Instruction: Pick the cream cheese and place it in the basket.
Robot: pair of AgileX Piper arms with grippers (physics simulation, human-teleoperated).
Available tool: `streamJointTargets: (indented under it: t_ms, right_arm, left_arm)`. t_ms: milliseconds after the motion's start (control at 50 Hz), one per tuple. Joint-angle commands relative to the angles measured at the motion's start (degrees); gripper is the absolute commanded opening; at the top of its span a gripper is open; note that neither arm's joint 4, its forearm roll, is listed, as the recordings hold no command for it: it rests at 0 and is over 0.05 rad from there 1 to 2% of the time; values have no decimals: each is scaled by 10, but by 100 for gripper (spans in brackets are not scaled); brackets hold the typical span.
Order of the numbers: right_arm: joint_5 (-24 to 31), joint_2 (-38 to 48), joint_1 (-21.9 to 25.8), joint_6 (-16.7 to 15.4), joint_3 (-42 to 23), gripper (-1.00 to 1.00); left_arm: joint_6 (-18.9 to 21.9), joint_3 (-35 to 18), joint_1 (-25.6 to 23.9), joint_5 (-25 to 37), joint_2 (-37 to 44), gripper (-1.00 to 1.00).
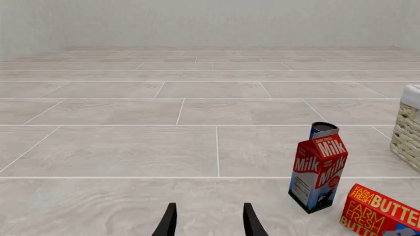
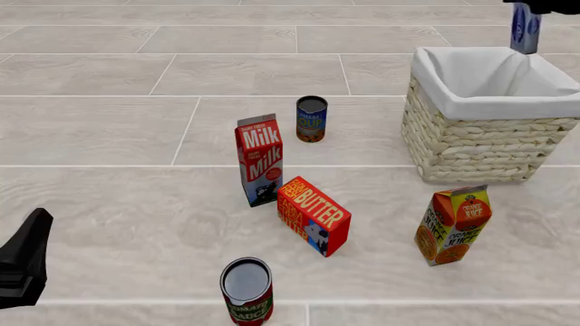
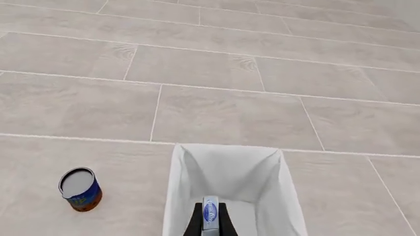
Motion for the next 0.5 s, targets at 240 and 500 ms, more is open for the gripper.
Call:
streamJointTargets:
  t_ms: [240, 500]
  right_arm:
    - [39, 130, -14, 14, -136, -100]
    - [16, 174, -18, 38, -134, -100]
  left_arm:
    - [0, 0, 0, 0, 0, 100]
    - [0, 0, 0, 0, 0, 100]
